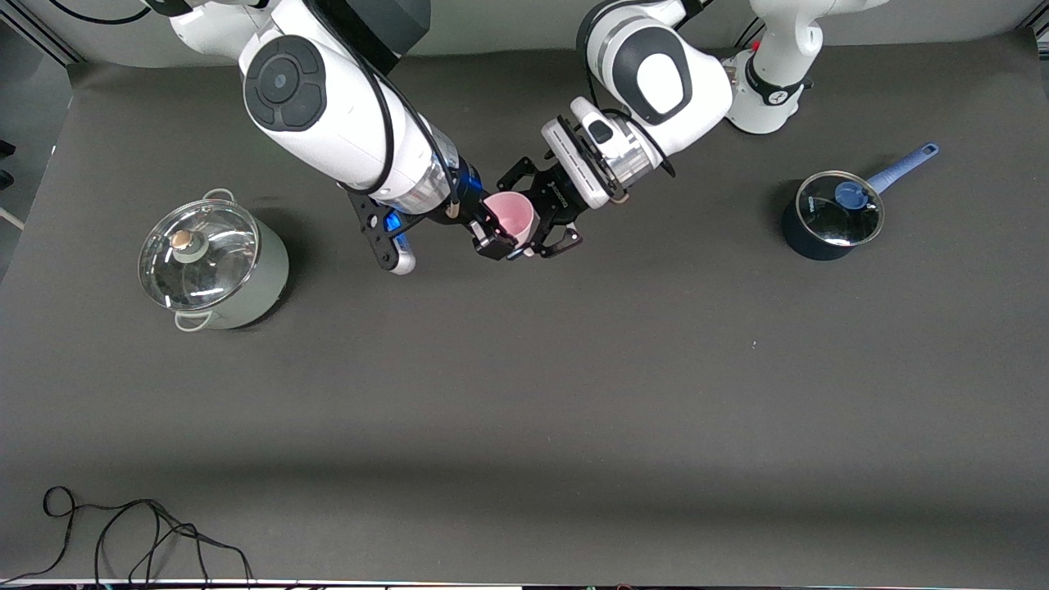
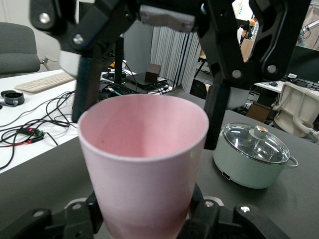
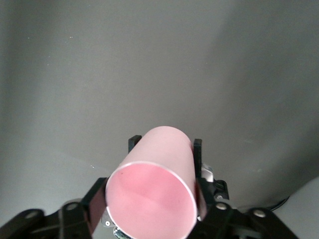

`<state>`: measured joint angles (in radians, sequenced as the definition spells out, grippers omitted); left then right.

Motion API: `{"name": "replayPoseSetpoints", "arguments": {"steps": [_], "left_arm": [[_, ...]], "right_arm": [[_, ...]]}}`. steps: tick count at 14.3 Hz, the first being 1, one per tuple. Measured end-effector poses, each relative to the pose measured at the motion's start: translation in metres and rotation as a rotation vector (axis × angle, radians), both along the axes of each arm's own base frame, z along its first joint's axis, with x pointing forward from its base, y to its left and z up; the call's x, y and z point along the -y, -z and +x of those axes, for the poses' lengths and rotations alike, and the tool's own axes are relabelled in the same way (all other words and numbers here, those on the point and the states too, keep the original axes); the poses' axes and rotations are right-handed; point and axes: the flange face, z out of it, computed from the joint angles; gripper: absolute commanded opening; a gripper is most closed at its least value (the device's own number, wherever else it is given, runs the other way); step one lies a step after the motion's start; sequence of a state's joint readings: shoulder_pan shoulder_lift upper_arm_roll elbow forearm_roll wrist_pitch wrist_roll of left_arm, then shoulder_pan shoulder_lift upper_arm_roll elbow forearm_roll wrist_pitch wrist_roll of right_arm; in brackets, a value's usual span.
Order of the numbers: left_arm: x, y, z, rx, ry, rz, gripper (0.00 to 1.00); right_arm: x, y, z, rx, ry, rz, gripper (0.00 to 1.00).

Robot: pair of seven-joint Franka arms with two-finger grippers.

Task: Transfer pink cup from left to right arm
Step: 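Hold the cup with the left gripper while the right gripper reaches it, then close the right gripper on the cup and open the left gripper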

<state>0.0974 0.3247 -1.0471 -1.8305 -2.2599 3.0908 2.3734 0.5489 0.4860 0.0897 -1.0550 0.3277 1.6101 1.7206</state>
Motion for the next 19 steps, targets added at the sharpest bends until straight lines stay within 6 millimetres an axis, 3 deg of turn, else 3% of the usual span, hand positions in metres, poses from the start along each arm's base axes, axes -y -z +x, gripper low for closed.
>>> {"name": "replayPoseSetpoints", "arguments": {"steps": [8, 15, 16, 17, 18, 19], "left_arm": [[-0.004, 0.002, 0.004, -0.002, -0.011, 0.003, 0.53], [-0.004, 0.002, 0.004, -0.007, -0.013, 0.000, 0.53], [-0.004, 0.002, 0.004, -0.008, -0.013, 0.000, 0.53], [-0.004, 0.002, 0.004, -0.008, -0.014, 0.000, 0.53], [-0.004, 0.002, 0.004, -0.008, -0.014, 0.000, 0.53], [-0.004, 0.002, 0.004, -0.009, -0.013, 0.000, 0.53]], "right_arm": [[0.009, -0.021, -0.013, -0.009, -0.075, -0.017, 1.00], [0.002, -0.016, -0.033, -0.081, -0.140, -0.056, 0.98], [0.001, -0.014, -0.034, -0.085, -0.143, -0.059, 0.91], [-0.001, -0.010, -0.035, -0.091, -0.146, -0.063, 0.77], [-0.002, -0.006, -0.036, -0.098, -0.148, -0.067, 0.55], [-0.003, -0.003, -0.035, -0.100, -0.147, -0.068, 0.24]]}}
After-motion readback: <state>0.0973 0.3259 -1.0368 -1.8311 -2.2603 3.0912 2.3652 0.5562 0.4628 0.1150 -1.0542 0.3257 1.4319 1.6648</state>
